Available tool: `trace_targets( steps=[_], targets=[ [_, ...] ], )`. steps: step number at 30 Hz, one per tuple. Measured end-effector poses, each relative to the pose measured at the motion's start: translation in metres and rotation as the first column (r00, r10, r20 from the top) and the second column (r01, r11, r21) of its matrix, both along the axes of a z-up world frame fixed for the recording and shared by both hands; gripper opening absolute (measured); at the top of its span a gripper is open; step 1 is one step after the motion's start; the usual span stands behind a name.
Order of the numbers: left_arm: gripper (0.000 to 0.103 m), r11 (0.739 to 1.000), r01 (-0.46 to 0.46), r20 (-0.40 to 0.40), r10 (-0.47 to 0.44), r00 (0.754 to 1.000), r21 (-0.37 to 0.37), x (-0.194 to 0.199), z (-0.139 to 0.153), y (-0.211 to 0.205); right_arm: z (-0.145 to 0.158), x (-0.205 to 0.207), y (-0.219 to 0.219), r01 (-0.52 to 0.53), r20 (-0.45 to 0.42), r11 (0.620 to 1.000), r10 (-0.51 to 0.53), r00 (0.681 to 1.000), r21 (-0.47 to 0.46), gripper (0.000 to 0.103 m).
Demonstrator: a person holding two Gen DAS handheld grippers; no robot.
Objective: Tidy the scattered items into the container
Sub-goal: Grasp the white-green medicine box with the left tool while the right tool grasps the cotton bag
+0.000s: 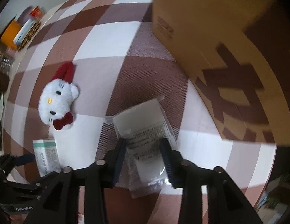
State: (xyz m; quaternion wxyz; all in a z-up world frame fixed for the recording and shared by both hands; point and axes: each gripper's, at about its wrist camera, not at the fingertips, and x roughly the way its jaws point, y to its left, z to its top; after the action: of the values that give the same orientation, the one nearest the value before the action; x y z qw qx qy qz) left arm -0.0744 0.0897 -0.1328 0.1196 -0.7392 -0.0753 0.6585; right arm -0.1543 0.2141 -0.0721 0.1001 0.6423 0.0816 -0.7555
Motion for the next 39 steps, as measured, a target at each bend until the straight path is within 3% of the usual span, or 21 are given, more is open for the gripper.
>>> trace_targets(
  steps=[5,11,15,17,24,29,39],
  targets=[
    [0.09,1.0,0.011,-0.003,-0.011,1.0,-0.009,0.002,-0.003,0.007,-0.01,-0.006,-0.003,-0.041,0.013,0.999,0.041,0.999,0.003,0.061],
    [0.091,0.999,0.029,-0.019,-0.03,0.999,-0.02,0.007,-0.002,0.015,-0.024,-0.005,-0.011,-0.064,0.03,0.997,0.063,0.998,0.034,0.063],
    [0.085,0.997,0.054,-0.032,-0.056,0.998,-0.053,0.012,-0.001,0.021,-0.025,0.004,-0.02,-0.086,0.02,0.996,0.085,0.996,0.031,0.064],
    [0.079,0.997,0.046,-0.041,-0.049,0.998,-0.065,0.014,0.001,0.021,-0.026,0.008,-0.021,-0.066,0.012,0.997,0.066,0.998,0.031,0.059],
    [0.039,0.997,0.038,-0.071,-0.043,0.997,-0.063,0.018,0.008,0.014,-0.022,0.016,-0.02,0.04,0.048,0.999,-0.04,0.998,-0.001,0.046],
    [0.038,0.998,0.04,-0.073,-0.043,0.996,-0.043,0.025,0.01,0.013,-0.018,0.026,-0.021,0.096,0.064,0.995,-0.093,0.994,-0.042,0.04],
    [0.038,0.998,0.042,-0.149,-0.05,0.988,-0.056,0.036,0.038,0.008,0.01,0.061,-0.033,0.174,0.073,0.975,-0.165,0.984,-0.141,0.039]
  ],
)
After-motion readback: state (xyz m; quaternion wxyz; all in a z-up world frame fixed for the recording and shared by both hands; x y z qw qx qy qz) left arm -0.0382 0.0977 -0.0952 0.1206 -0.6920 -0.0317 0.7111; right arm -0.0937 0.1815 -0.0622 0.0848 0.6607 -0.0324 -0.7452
